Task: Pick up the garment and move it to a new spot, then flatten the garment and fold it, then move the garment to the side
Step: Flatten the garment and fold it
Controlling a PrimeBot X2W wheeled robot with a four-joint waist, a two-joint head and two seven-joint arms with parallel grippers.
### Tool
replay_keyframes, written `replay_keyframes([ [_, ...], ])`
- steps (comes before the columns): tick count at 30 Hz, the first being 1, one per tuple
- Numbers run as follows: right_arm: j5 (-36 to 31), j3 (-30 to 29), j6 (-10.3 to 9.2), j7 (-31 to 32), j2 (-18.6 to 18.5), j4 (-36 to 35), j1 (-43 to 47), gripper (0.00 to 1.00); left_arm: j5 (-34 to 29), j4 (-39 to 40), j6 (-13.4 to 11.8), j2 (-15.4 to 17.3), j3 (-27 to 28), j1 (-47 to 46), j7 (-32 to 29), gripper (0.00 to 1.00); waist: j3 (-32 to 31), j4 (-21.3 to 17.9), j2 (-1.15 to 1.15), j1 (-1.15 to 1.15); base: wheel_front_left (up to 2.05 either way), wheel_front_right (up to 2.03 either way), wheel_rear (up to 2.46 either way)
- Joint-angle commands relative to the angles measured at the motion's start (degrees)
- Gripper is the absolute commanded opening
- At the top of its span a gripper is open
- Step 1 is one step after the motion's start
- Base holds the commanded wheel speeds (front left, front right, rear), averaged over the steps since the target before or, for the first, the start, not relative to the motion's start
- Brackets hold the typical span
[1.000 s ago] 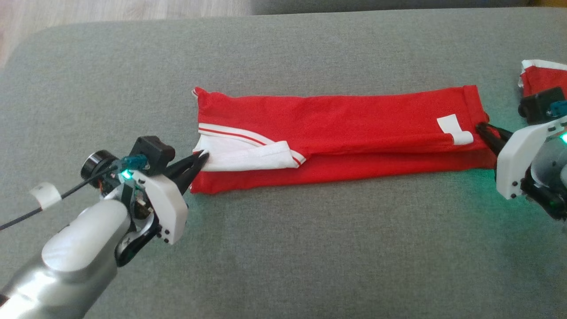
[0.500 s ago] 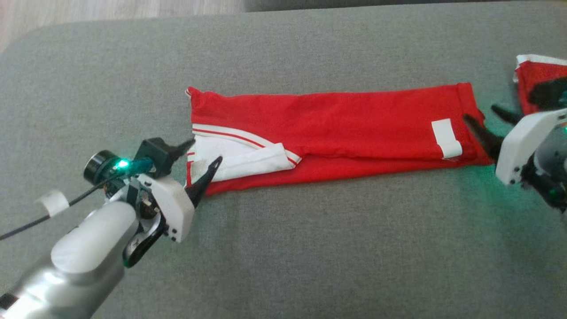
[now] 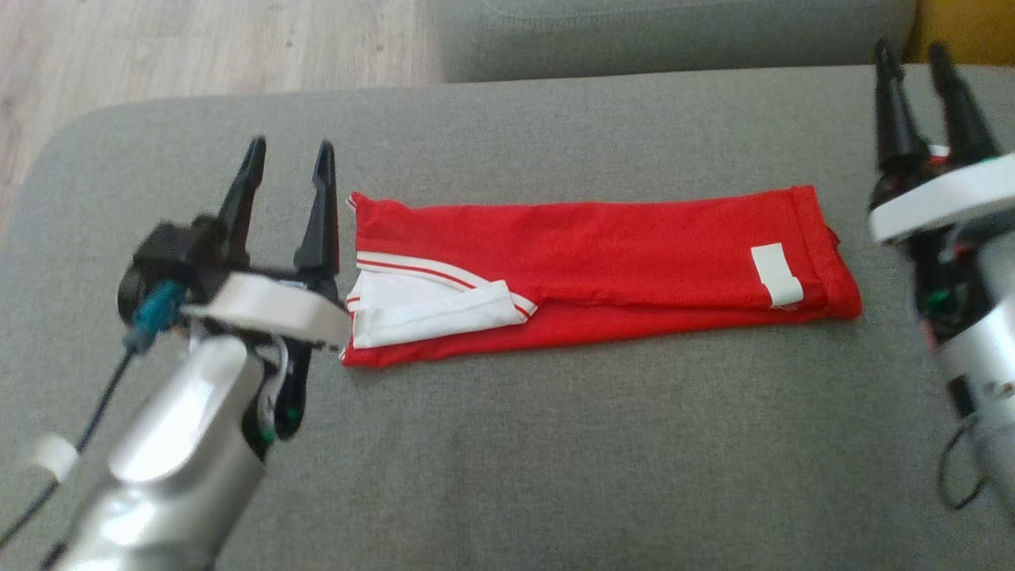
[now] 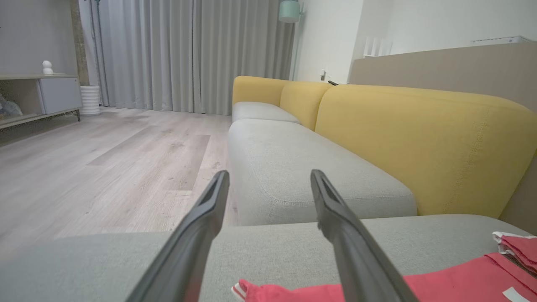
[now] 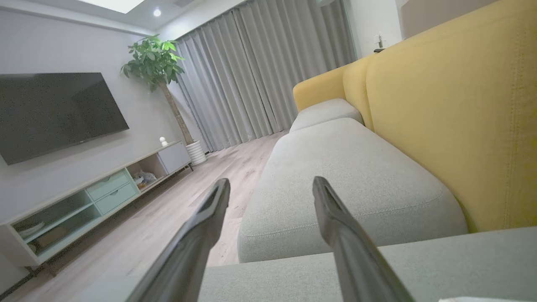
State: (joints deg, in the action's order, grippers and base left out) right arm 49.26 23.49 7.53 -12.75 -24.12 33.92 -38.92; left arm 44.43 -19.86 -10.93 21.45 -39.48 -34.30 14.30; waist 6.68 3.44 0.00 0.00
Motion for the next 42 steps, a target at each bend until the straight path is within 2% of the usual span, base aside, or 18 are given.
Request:
replay_keyframes([
  [1,-2.58,-1.76,-0.04,-1.32,1.82,-1.91,2.20,1.00,-1.00,2.42,-1.22,0.72,3.97,0.43,0.61,1.00,-0.74,0.16,0.00,0.00,0.00,0.00,0.00],
  [5,-9.69,-8.41,-0.04,-2.16,7.79,-3.69,8.12,1.00,-6.03,5.49,-2.45,-1.64,7.99,6.11,0.67,1.00,-1.30,0.54,0.00,0.00,0.00,0.00,0.00],
  [8,-15.81,-14.01,-0.04,-2.21,12.75,-6.73,14.05,1.00,-10.00,6.70,-2.40,-3.83,10.68,10.65,0.68,1.00,-1.61,0.70,0.00,0.00,0.00,0.00,0.00],
  [10,-20.38,-17.08,-0.04,-2.22,15.87,-8.59,18.30,1.00,-11.98,6.78,-1.62,-5.61,12.42,13.86,0.68,1.00,-1.98,0.78,0.00,0.00,0.00,0.00,0.00],
  [11,-20.38,-17.08,-0.04,-2.22,15.87,-8.59,18.30,1.00,-11.98,6.78,-1.62,-5.61,12.42,13.86,0.68,1.00,-1.98,0.78,0.00,0.00,0.00,0.00,0.00],
  [15,-26.14,-20.12,-0.04,-2.23,19.97,-12.21,24.54,1.00,-16.27,5.82,-0.14,-8.40,16.73,19.49,0.69,1.00,-2.11,0.23,0.00,0.00,0.00,0.00,0.00],
  [18,-29.19,-20.51,-0.04,-2.24,20.87,-14.04,27.24,1.00,-18.84,6.18,1.48,-10.90,20.39,21.73,0.69,1.00,-1.77,0.24,0.00,0.00,0.00,0.00,0.00],
  [22,-29.89,-21.07,-0.04,-2.24,21.18,-15.30,28.70,1.00,-22.23,5.72,4.31,-13.54,23.05,22.61,0.69,1.00,-1.02,0.55,0.00,0.00,0.00,0.00,0.00],
  [28,-32.14,-22.75,-0.04,-2.24,21.22,-15.73,26.18,1.00,-25.74,5.23,7.68,-15.98,25.69,21.18,0.69,1.00,1.91,0.94,0.00,0.00,0.00,0.00,0.00],
  [38,-42.21,-37.20,-0.04,2.52,21.24,-1.46,16.17,1.00,-28.10,3.81,11.05,-18.07,27.78,18.17,0.70,1.00,7.21,2.75,0.00,0.00,0.00,0.00,0.00],
  [42,-44.94,-40.37,-0.04,4.79,21.24,5.39,13.27,1.00,-28.32,3.37,11.83,-18.39,28.07,17.35,0.70,1.00,8.17,3.35,0.00,0.00,0.00,0.00,0.00],
])
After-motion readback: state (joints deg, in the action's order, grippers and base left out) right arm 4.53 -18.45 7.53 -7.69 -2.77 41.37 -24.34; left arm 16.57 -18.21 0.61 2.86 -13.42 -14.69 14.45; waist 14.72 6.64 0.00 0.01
